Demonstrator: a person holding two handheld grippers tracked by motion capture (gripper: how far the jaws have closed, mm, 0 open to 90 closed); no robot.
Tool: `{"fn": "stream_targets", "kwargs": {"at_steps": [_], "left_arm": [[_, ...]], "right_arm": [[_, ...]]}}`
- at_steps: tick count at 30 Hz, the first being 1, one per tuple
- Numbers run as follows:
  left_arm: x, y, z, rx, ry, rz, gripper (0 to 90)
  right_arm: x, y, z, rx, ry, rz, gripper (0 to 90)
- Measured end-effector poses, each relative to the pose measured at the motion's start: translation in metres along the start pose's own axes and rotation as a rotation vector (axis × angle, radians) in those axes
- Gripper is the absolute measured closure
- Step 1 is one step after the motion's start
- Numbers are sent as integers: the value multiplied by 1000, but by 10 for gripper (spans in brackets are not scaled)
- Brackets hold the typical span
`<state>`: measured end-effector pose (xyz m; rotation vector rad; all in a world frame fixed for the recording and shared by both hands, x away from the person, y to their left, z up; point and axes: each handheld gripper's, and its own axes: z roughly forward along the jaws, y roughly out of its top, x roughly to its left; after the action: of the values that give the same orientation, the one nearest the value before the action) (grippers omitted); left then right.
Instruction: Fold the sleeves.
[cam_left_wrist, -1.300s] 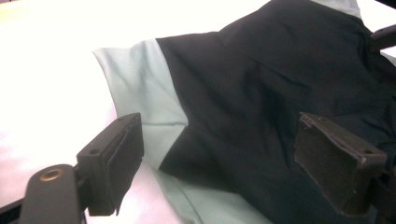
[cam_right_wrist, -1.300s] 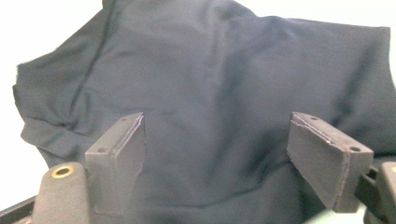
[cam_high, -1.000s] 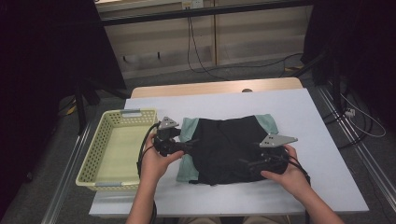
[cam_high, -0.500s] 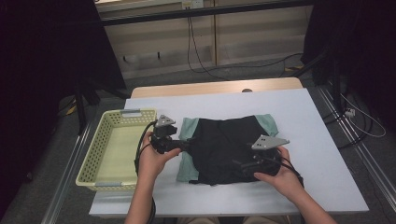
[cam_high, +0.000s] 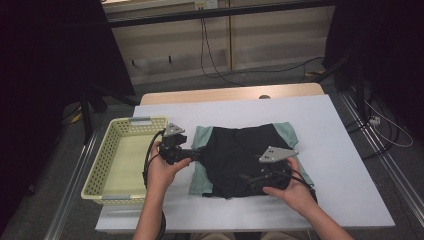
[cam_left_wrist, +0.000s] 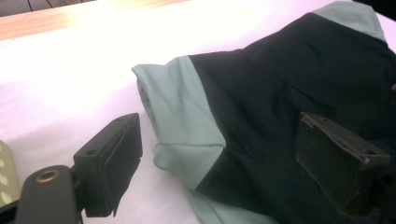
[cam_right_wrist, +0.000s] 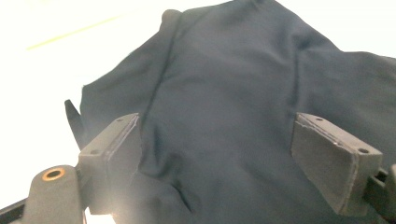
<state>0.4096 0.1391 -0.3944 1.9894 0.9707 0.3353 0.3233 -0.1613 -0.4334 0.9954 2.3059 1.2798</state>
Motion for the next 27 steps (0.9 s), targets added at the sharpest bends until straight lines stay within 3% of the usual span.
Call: {"fn": "stream_targets", "kwargs": {"at_steps": [16,20,23,27], "left_arm": [[4,-4,-1,19,16,4,157],[4,-4,-1,6,14,-9,157],[7,-4,-3,13,16,9,159],[7,-5,-3,4,20,-7,160]], "right_arm": [[36,18,38,16,78,-72,180],[43,19,43,21,97,-92,181],[46,20,46,16,100,-98,190],[51,19,50,26,110,-108,190]]}}
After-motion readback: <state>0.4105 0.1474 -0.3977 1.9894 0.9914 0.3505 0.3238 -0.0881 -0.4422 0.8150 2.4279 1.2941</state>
